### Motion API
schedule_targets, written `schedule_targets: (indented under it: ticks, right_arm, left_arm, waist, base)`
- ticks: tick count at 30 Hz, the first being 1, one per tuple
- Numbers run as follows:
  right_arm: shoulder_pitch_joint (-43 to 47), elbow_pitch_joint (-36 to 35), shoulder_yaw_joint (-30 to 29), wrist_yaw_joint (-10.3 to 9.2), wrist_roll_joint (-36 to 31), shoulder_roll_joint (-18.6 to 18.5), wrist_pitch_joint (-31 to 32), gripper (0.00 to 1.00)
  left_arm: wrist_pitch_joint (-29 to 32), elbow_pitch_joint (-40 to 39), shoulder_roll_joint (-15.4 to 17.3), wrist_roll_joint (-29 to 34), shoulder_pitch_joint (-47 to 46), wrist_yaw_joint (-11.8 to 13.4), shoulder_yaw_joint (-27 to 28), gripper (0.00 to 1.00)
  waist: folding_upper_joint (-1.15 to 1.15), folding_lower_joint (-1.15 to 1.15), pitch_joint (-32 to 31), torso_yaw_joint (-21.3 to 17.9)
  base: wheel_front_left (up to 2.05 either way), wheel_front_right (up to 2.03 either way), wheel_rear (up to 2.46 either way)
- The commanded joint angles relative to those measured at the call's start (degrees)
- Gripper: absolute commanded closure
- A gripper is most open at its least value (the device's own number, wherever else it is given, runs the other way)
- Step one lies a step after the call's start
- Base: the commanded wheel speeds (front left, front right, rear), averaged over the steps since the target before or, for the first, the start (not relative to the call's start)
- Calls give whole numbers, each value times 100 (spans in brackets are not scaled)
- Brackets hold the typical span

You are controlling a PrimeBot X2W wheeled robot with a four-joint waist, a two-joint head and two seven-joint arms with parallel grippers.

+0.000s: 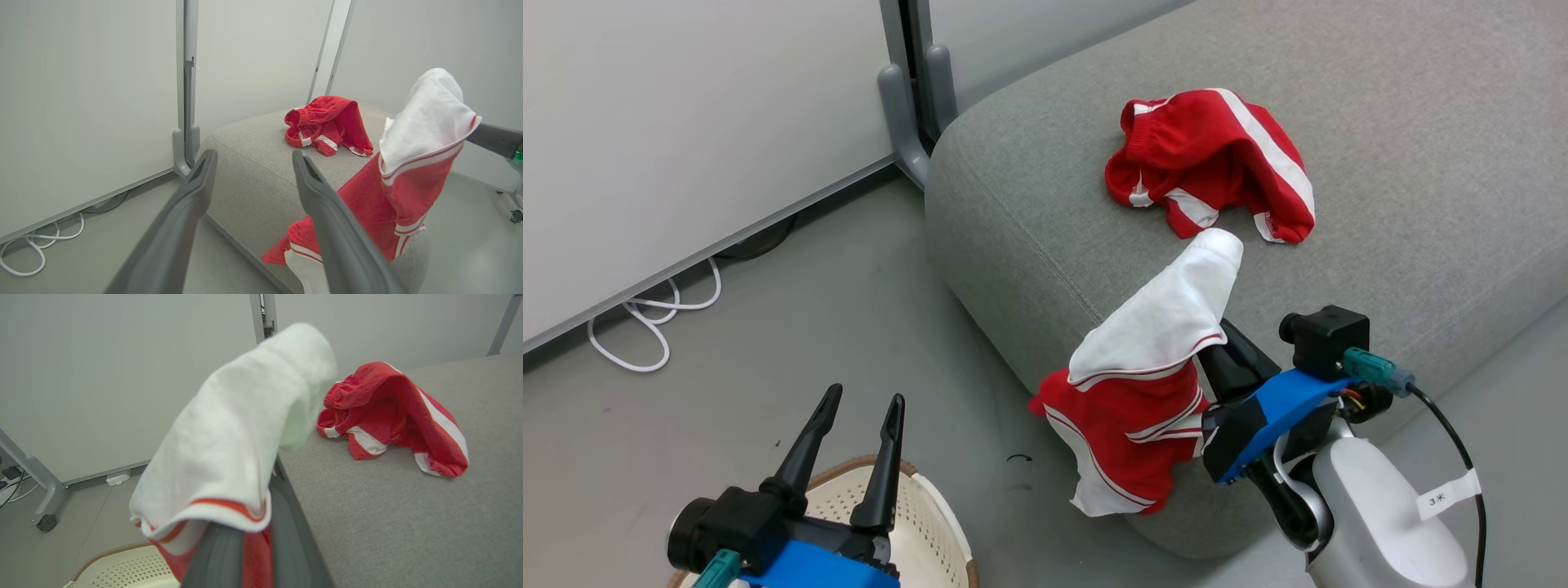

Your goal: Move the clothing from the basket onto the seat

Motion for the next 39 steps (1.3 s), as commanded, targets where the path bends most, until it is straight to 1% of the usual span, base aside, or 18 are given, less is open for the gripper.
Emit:
schedule_targets:
  ticks: [1, 9, 13, 19, 26, 29, 34, 39]
  right_arm:
    - [92, -88, -53, 3, -60, 25, 29, 100]
    - [76, -515, -375, 3, -114, 113, 214, 100]
    - [-223, -701, -619, 3, -153, 133, 283, 100]
    - [-933, -926, -1230, 3, -265, -27, 437, 100]
    - [-2347, -946, -1877, 2, 94, -479, 906, 100]
    - [-2928, -887, -2205, 3, -142, -802, 1008, 100]
    - [-3733, -798, -2881, 3, -488, -1233, 1013, 100]
    - [-4203, -568, -3537, 3, -777, -1538, 856, 100]
  left_arm:
    - [-24, 0, 44, -7, -61, -6, -7, 0]
    - [-25, -31, 107, -50, -132, -8, -82, 0]
    - [-25, -139, 147, -37, -164, -8, -74, 0]
    - [-25, -376, 299, 47, -346, -9, -71, 0]
    - [-25, -663, 585, 170, -621, -9, -19, 0]
    - [-25, -750, 704, 188, -725, -8, -39, 0]
    - [-24, -931, 882, 220, -958, -8, -57, 0]
    - [-24, -1157, 1045, 238, -1159, -8, -96, 0]
  waist:
    - [0, 0, 6, 3]
    - [0, 0, 143, 108]
    - [0, 0, 324, 160]
    - [0, 0, 823, 322]
    - [0, 0, 1629, 391]
    - [0, 0, 1888, 411]
    - [0, 0, 2360, 467]
    - [0, 0, 2745, 530]
  base:
    - [0, 0, 0]
    - [0, 0, 0]
    - [0, 0, 0]
    - [0, 0, 0]
    - [0, 0, 0]
    - [0, 0, 0]
    - [0, 0, 0]
    - [0, 0, 0]
